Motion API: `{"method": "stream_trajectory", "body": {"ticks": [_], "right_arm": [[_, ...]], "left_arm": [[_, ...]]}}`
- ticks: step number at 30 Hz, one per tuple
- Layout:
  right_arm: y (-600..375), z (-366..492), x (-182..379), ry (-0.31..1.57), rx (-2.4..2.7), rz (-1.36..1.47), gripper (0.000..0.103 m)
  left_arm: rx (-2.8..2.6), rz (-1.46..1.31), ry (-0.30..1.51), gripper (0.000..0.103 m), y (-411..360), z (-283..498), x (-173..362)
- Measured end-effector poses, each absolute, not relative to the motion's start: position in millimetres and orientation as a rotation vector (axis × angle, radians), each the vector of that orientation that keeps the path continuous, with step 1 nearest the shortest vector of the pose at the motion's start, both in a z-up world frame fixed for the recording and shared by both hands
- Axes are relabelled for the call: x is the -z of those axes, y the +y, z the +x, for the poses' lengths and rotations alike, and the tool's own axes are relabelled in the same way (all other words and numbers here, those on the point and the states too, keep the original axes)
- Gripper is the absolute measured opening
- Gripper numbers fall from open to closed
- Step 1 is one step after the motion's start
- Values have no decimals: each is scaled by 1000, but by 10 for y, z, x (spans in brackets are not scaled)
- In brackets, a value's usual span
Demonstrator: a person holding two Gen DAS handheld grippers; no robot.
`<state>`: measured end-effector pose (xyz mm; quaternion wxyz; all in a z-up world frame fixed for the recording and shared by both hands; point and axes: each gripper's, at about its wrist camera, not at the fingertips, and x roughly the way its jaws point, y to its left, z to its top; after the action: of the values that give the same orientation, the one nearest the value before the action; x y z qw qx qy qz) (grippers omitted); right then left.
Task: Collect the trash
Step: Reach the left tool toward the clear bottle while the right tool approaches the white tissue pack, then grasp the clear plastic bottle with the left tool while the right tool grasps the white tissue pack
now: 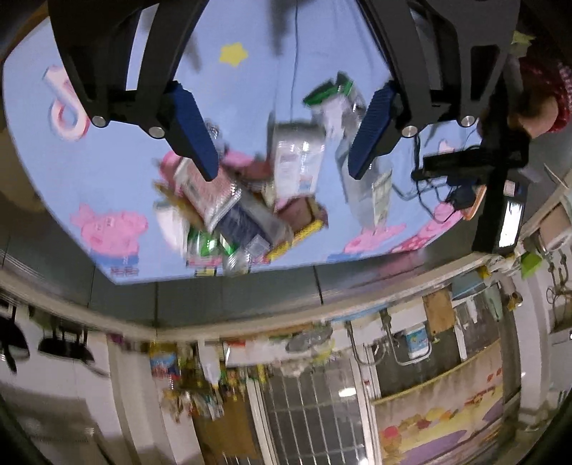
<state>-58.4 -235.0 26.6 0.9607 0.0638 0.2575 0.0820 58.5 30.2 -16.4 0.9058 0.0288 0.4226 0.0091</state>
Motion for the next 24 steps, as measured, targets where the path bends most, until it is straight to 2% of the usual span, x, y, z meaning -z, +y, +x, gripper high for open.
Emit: {"method": "stream_trajectory", "body": {"ticks": [4,6,8,10,13,17,18,19,20,22,24], "right_arm": [[-2292,-496,-265,483,-159,86,66],[-2282,-391,-154,540,-191,98,57],[-2299,-273,-3,611,-211,145,54],[-2267,-215,107,647,-231,162,50],[-2128,-104,221,681,-250,95,42],[-2096,56,371,733,-223,101,42],[-2108,92,403,745,-224,115,43],[-2111,142,444,759,-225,134,49],[-2102,165,463,765,-223,140,61],[-2064,233,509,771,-219,145,71],[-1997,306,565,782,-216,126,71]], "left_arm": [[-17,0,900,77,416,620,218],[3,-29,912,77,460,658,204],[32,-51,915,79,437,701,164],[76,-76,930,86,390,761,143],[116,-101,949,86,295,861,145],[135,-72,978,87,107,1031,210],[136,-74,982,92,63,1079,233],[131,-76,981,96,45,1113,244],[119,-80,978,96,12,1155,256],[113,-87,969,99,-48,1223,265],[112,-65,954,100,-133,1292,292]]}}
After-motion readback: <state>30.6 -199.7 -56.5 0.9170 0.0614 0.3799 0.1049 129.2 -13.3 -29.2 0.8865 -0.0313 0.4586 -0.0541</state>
